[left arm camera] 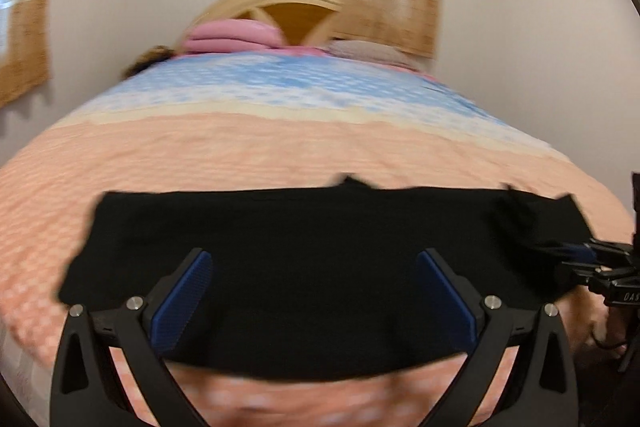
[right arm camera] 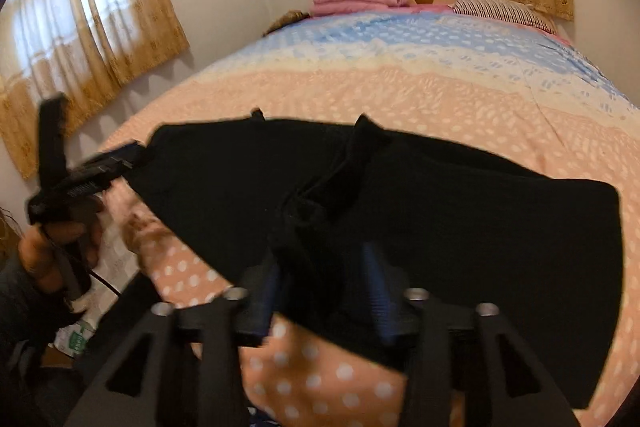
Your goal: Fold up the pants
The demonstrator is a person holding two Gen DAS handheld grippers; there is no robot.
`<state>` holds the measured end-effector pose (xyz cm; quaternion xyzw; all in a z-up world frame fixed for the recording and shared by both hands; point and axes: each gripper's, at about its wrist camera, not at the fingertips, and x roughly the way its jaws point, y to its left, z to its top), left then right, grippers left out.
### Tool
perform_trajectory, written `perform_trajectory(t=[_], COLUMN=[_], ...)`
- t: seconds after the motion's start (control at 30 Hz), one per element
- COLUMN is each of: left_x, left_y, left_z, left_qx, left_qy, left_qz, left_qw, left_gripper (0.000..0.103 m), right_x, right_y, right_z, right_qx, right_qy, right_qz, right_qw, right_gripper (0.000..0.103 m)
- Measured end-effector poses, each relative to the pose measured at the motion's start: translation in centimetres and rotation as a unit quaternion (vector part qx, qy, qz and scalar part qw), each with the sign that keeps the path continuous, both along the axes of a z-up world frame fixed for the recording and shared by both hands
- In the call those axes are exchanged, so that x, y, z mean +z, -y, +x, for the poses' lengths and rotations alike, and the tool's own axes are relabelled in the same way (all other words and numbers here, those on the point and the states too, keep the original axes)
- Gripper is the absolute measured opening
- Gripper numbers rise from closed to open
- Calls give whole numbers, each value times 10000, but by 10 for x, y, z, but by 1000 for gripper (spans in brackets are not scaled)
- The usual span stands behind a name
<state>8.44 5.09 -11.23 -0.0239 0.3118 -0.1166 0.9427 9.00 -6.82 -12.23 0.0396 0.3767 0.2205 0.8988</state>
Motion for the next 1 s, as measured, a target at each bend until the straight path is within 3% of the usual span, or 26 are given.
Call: perform_trajectory(t=[0.13,0.23,0.43,0.5,0.57,0.67,0.7,0.73,0.77,1.0], left_x=[3,2,-7,-11,-17,-22,-21,-20,-19,5], left_y=[53,91,143,150,156,167,169,170,169,141], left_z=[7,18,40,46,54,50,49,48,48,41], left_qx=[-649,-1118,-1418,-1462,-1596,-1659,-1713,-1813,-1840,-1769], left_qy=[-137,-318,-644,-817,-1053,-1147,-1091,-1092,-1123,-810], left_qz=[-125,-289,-319,-422,-637,-560,-527,-536,-548,-890], left_qw=[9977,9928,9873,9850,9795,9778,9777,9759,9750,9768], left_gripper=[103,103,100,89,71,54,44,19,14,12], right_x=[14,15,9,8,10,12,13,13,12,12], right_y=[41,80,145,152,152,146,142,139,137,142], right_z=[-19,-31,-34,-37,-38,-40,-39,-39,-39,-47], right_qx=[-294,-863,-2043,-2226,-2269,-2208,-2188,-2170,-2158,-2250], right_qy=[192,347,286,362,435,530,562,581,586,689], right_qz=[53,186,1047,1050,1013,935,900,879,865,851], right_qw=[9994,9955,9729,9686,9677,9694,9700,9705,9708,9682], right_gripper=[52,53,54,55,55,56,56,57,57,57])
